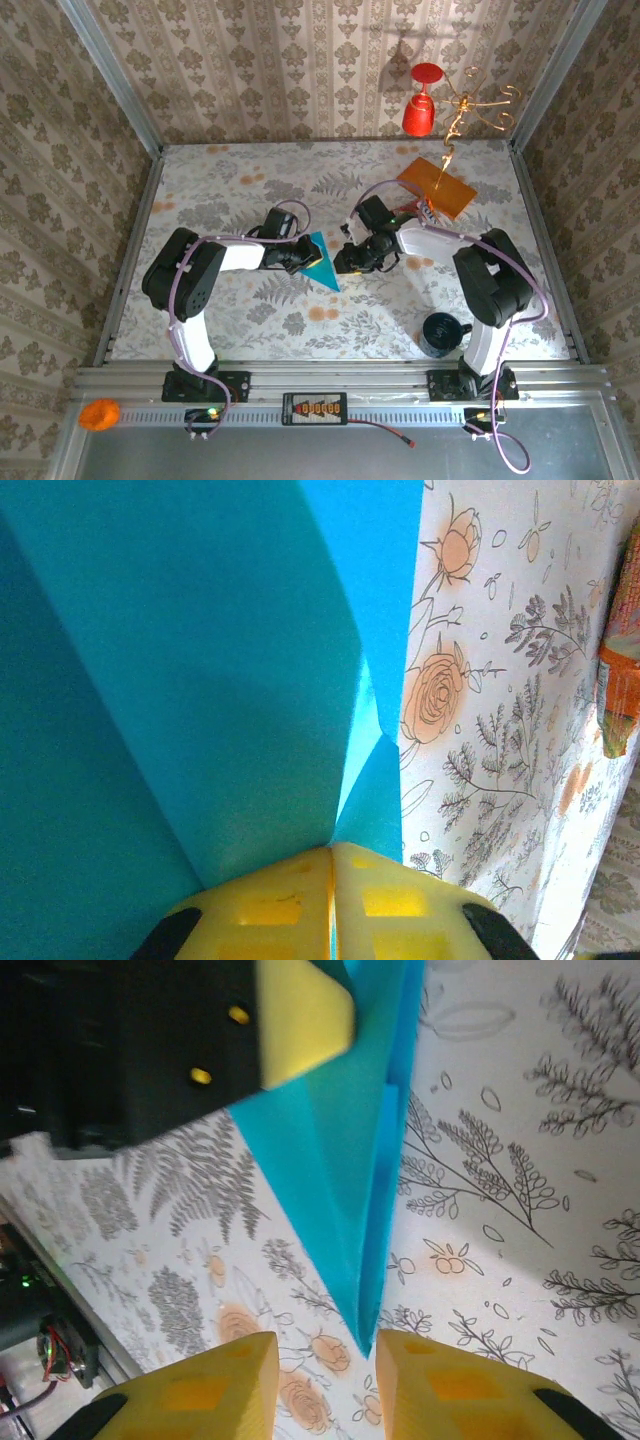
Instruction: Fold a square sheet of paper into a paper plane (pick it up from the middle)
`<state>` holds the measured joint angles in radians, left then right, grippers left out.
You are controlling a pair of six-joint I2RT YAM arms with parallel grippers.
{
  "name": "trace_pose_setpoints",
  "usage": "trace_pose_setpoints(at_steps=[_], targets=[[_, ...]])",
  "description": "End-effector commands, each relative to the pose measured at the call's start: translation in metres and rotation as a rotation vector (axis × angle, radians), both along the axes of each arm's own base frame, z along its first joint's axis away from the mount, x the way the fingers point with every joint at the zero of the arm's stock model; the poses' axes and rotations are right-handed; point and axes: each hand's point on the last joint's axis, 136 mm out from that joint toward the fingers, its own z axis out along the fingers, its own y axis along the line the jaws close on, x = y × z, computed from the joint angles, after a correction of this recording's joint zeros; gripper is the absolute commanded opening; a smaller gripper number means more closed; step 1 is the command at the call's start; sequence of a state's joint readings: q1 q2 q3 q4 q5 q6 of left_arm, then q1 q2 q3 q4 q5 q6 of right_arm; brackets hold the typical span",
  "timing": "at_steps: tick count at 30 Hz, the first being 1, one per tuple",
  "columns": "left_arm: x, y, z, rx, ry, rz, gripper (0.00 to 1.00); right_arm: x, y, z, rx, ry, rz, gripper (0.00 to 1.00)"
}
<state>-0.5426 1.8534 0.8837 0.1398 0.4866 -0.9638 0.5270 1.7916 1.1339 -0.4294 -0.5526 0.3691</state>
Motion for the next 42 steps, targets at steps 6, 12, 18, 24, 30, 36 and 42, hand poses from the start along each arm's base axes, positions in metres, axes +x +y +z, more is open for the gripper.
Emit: trace_pose_setpoints(at_steps=[6, 12, 18, 24, 30, 36, 42], targets=[[-0.021, 0.026, -0.044, 0.153, 0.127, 0.020, 0.10, 0.005, 0.021, 0.005, 0.001, -0.055, 0.032, 0.20], [-0.023, 0.028, -0.048, 0.173, 0.157, 0.018, 0.09, 0.007, 0.039, -0.010, -0.036, -0.066, 0.053, 0.14], [-0.024, 0.027, -0.050, 0.179, 0.179, 0.016, 0.08, 0.013, 0.044, -0.023, -0.047, -0.064, 0.032, 0.10], [-0.029, 0.030, -0.054, 0.196, 0.211, 0.016, 0.08, 0.020, 0.040, -0.033, -0.068, -0.067, -0.006, 0.07], [-0.031, 0.033, -0.057, 0.212, 0.230, 0.016, 0.08, 0.022, 0.034, -0.043, -0.081, -0.053, -0.027, 0.05], [-0.032, 0.034, -0.059, 0.226, 0.243, 0.017, 0.07, 0.018, 0.029, -0.051, -0.108, -0.033, -0.027, 0.05], [-0.034, 0.037, -0.061, 0.245, 0.255, 0.017, 0.07, 0.016, 0.021, -0.060, -0.145, -0.019, -0.031, 0.05]])
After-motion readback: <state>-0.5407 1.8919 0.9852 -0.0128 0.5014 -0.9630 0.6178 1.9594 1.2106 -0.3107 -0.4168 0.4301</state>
